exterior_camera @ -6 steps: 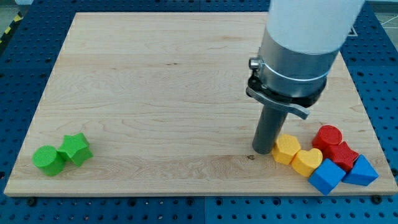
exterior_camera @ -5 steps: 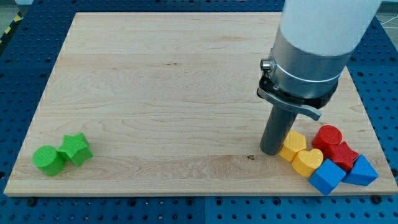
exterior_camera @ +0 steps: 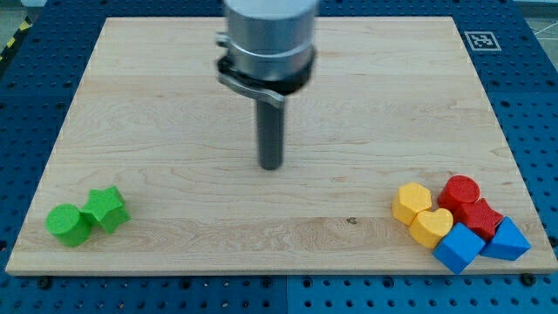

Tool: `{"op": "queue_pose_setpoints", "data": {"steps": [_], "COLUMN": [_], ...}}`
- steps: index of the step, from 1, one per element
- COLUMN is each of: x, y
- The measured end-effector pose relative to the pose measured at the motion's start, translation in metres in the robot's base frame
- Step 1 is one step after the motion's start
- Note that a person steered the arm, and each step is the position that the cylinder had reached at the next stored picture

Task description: Point at green circle

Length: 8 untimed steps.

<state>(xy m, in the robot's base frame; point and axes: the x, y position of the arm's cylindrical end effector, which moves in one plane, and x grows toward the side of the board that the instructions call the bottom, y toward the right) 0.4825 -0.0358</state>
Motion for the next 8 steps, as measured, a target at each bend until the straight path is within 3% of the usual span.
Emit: {"op": "queue_pose_setpoints", "data": {"steps": [4, 6, 7, 8], "x": [-0.019, -0.017, 0.029, 0.031], "y": [-0.243, -0.269, -0.269, -0.269]}}
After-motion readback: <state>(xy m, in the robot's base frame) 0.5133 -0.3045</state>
